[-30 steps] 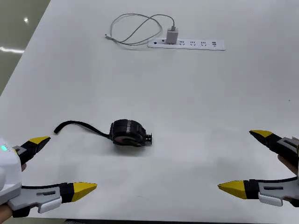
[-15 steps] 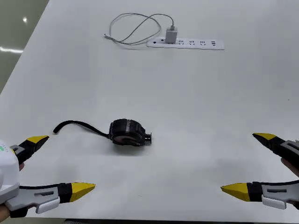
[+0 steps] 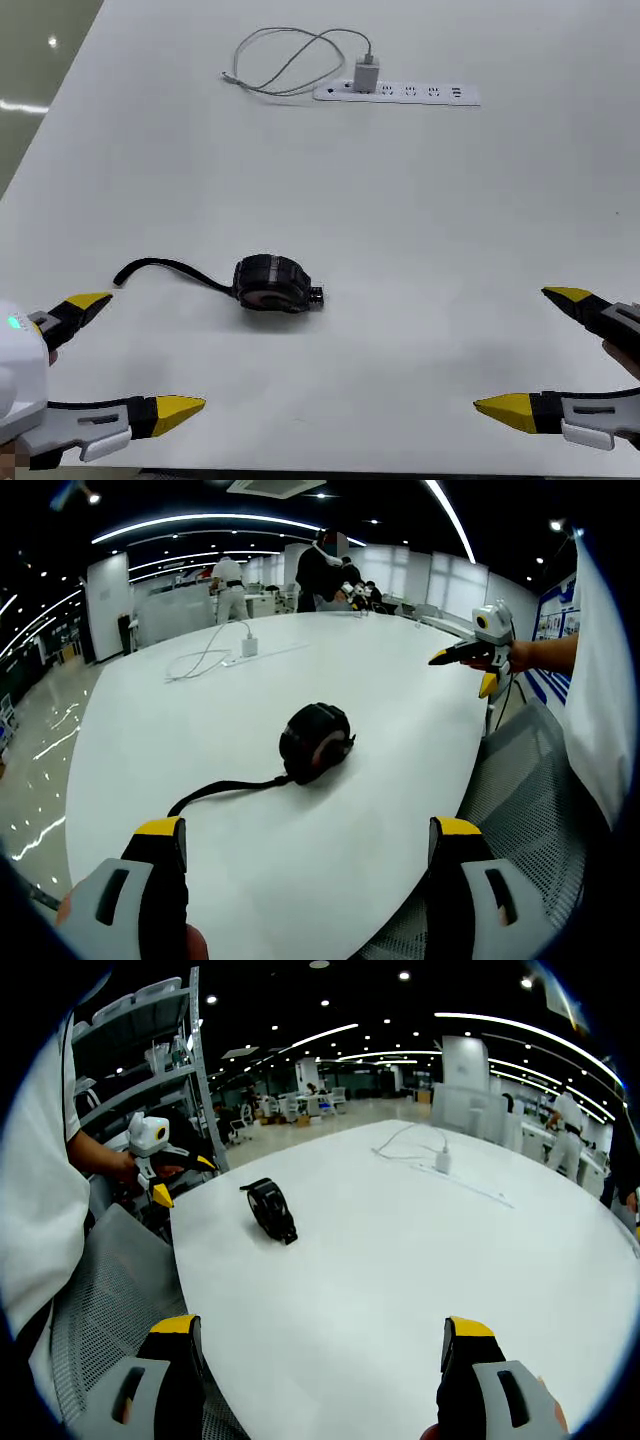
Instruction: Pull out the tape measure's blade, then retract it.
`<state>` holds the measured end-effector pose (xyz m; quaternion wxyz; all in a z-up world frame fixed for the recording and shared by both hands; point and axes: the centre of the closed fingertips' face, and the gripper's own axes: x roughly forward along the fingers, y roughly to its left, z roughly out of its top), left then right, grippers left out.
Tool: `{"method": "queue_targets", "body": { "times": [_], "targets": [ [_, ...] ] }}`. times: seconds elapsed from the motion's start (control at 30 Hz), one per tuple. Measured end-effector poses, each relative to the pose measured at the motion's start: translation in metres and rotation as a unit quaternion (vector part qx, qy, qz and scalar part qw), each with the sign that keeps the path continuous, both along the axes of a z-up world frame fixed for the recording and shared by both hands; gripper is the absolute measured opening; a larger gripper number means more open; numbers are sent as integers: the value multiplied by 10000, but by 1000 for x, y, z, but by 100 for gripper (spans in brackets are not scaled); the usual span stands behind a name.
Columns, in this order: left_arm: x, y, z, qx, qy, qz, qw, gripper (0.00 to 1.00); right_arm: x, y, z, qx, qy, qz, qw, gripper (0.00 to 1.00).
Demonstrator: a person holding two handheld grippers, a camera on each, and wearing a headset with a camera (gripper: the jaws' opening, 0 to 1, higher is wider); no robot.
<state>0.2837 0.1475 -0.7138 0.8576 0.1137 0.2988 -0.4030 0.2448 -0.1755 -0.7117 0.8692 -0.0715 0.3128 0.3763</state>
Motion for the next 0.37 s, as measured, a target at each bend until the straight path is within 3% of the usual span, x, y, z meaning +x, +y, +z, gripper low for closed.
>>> {"method": "queue_targets", "body": {
  "times": [0.37],
  "targets": [
    [-2, 1, -1, 5, 45, -22, 10000, 99, -1, 0, -2, -18, 20, 7, 10000, 99]
  ]
}}
